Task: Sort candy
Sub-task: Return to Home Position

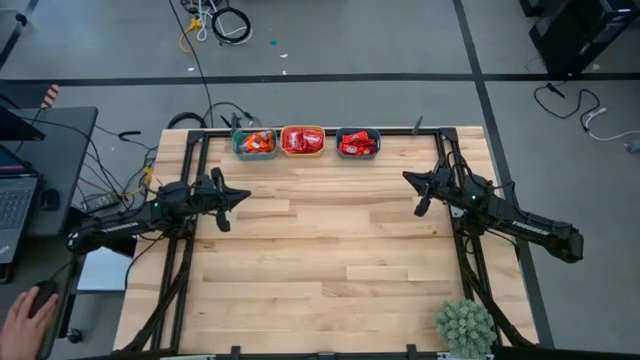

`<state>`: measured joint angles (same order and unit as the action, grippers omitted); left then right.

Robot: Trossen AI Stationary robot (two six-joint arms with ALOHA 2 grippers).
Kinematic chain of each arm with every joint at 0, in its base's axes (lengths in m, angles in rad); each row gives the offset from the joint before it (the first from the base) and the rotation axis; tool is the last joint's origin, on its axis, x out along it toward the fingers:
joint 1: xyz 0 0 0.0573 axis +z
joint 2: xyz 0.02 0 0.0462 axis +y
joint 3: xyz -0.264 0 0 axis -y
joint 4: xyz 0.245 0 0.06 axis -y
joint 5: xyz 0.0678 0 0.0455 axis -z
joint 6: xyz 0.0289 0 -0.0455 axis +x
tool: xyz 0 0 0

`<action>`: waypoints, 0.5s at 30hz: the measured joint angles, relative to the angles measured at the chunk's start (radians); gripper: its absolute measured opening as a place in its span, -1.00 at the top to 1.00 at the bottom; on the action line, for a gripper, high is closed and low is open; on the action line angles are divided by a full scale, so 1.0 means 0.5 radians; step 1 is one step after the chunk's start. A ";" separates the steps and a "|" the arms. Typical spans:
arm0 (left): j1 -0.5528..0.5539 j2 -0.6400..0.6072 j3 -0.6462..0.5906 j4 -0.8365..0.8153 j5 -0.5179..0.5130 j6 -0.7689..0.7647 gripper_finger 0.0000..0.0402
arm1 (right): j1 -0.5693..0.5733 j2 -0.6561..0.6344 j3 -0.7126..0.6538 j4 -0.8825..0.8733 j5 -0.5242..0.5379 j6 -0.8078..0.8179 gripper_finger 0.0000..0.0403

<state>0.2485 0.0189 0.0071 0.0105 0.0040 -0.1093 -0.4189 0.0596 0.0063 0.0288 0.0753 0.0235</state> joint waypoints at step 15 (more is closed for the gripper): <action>0.000 0.000 0.000 0.000 0.000 0.000 0.95 | 0.000 0.000 0.000 0.000 0.001 0.000 0.98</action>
<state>0.2485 0.0191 0.0071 0.0104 0.0040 -0.1093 -0.4191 0.0597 0.0063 0.0288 0.0757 0.0235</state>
